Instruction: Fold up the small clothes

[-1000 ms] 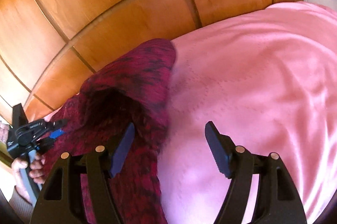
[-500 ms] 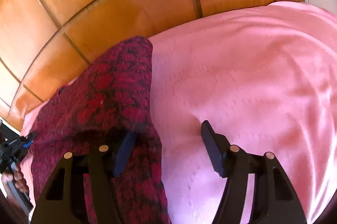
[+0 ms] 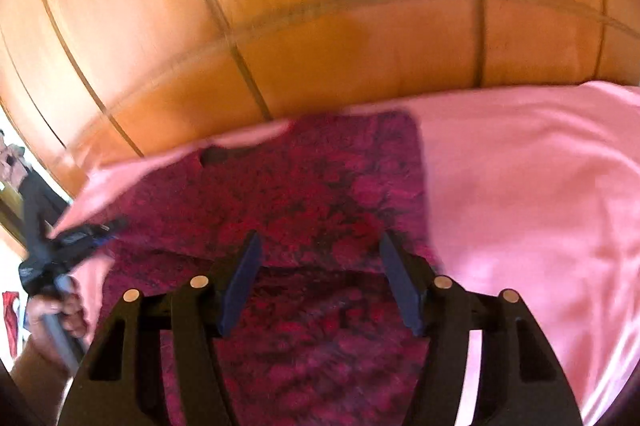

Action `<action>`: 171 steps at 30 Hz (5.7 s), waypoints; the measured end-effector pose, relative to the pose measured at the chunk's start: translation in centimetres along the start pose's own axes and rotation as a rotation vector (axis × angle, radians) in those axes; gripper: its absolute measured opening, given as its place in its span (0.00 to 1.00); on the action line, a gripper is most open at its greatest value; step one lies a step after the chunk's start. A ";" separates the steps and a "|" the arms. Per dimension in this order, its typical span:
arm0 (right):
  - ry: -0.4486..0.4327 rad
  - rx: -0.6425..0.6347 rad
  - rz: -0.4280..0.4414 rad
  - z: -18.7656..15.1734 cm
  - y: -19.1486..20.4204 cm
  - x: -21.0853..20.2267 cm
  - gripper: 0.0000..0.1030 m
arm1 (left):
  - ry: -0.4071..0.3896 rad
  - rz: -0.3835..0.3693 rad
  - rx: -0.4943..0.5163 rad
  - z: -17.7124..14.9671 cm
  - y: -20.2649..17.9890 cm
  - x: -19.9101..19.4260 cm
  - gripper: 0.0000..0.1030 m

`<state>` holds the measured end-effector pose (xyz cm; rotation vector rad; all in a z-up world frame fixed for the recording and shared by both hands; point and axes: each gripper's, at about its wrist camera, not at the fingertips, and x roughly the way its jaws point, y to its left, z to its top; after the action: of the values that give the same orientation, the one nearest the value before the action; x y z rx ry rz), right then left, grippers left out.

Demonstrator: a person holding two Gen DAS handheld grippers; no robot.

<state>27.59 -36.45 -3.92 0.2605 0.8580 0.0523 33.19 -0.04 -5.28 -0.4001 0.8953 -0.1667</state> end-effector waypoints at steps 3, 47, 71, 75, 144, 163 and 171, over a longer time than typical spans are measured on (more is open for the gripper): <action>-0.001 0.003 -0.028 -1.8 -0.4 2.4 0.56 | 0.017 0.069 -0.006 -0.6 0.9 1.1 0.09; -0.104 -0.115 -0.163 -3.6 2.0 2.5 0.61 | -0.261 0.163 -0.698 5.7 27.9 -9.0 0.11; -0.106 -0.078 -0.100 -3.4 0.9 2.4 0.62 | -0.037 0.042 0.258 -3.6 -6.8 -1.3 0.52; -0.085 -0.055 -0.056 -2.6 0.6 1.8 0.65 | -0.058 0.033 0.229 -5.0 -5.4 -3.7 0.61; 0.003 0.083 0.050 2.5 -3.8 2.8 0.13 | 0.130 -0.200 -0.359 7.9 6.9 3.3 0.61; -0.059 0.009 -0.055 3.0 -2.8 0.7 0.41 | -0.120 0.229 0.094 5.2 -1.5 -1.1 0.44; -0.079 -0.088 0.006 5.5 2.0 1.4 0.52 | -0.077 0.106 0.228 6.3 -5.2 0.9 0.50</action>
<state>32.82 -35.42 -1.03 0.1820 0.7745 0.0848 38.84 -3.40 -0.28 -0.1457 0.8091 -0.1527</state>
